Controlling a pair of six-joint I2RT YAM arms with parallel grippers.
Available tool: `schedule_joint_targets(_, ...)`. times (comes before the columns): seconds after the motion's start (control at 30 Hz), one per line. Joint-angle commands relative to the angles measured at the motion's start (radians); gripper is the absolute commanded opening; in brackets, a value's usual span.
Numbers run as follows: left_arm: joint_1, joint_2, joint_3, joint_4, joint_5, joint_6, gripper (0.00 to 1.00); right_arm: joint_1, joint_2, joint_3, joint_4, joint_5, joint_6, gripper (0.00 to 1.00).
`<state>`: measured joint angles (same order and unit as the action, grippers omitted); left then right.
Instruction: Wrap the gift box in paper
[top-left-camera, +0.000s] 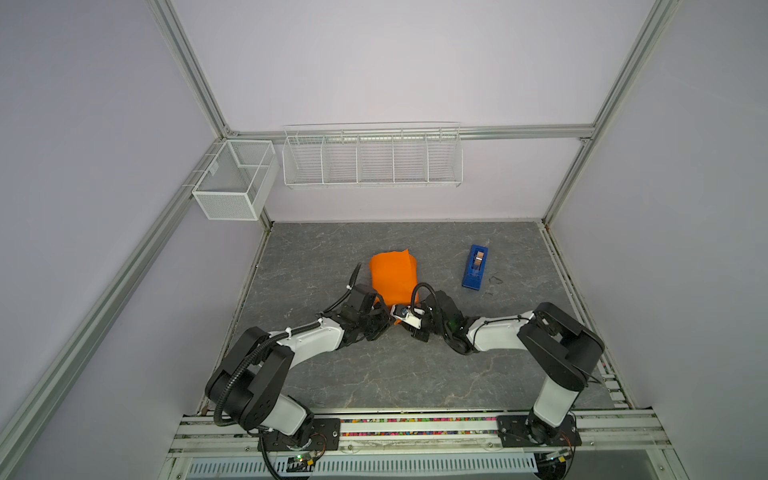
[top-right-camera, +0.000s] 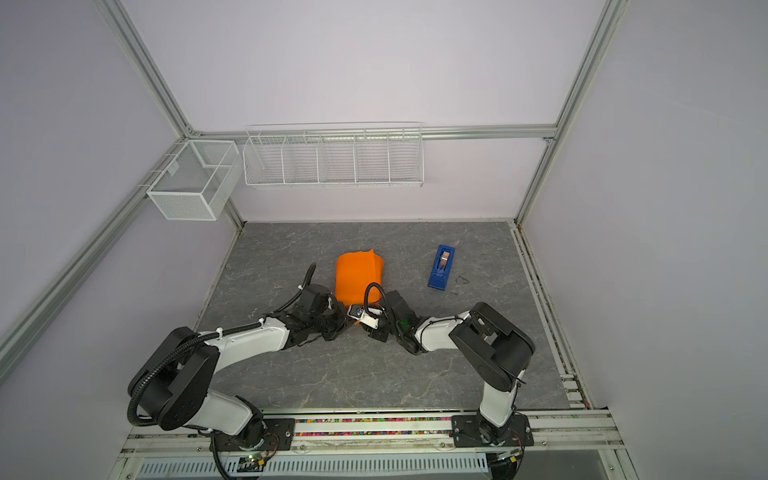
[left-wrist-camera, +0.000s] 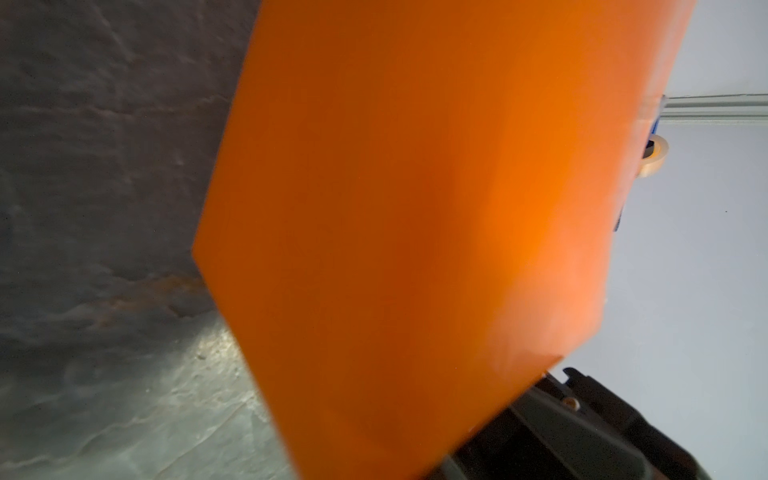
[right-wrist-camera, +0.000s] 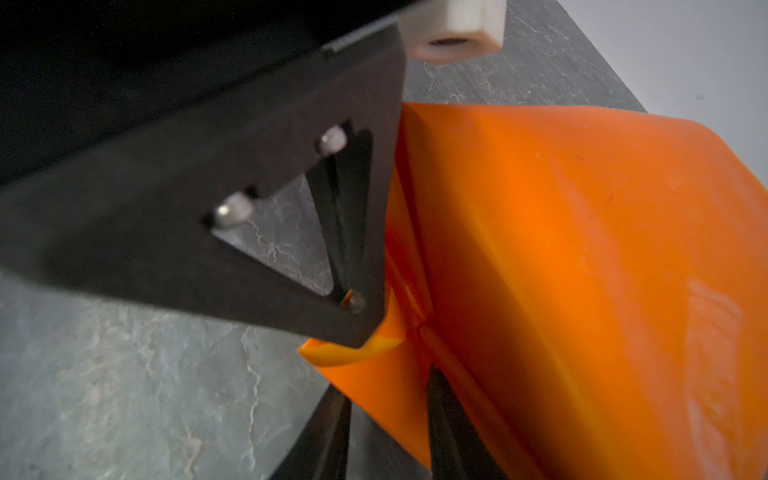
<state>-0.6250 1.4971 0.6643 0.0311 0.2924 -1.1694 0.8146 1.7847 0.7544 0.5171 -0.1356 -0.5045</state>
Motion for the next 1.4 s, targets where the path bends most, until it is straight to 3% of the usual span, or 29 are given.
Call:
schedule_joint_targets(0.0,0.005,-0.011,0.022,0.031,0.004,-0.018,0.0,0.023,0.015,0.022,0.018,0.004,-0.053,0.26)
schedule_joint_targets(0.37,0.007,-0.043,0.017,0.011,-0.015,-0.015,0.0,0.042,0.003,0.0,0.005,0.002,-0.064,0.07)
schedule_joint_targets(0.57,0.008,-0.143,0.037,-0.097,-0.076,0.033,0.14,0.06,-0.036,-0.028,-0.036,0.005,-0.062,0.07)
schedule_joint_targets(0.8,0.008,-0.241,0.132,-0.291,-0.155,0.188,0.14,0.084,-0.087,-0.08,-0.066,0.012,-0.038,0.07)
schedule_joint_targets(1.2,0.012,-0.042,0.254,-0.336,0.012,0.352,0.06,0.092,-0.156,-0.125,-0.06,0.055,-0.006,0.07)
schedule_joint_targets(1.37,0.024,0.021,0.268,-0.364,0.025,0.384,0.05,0.084,-0.164,-0.122,-0.042,0.077,0.008,0.07)
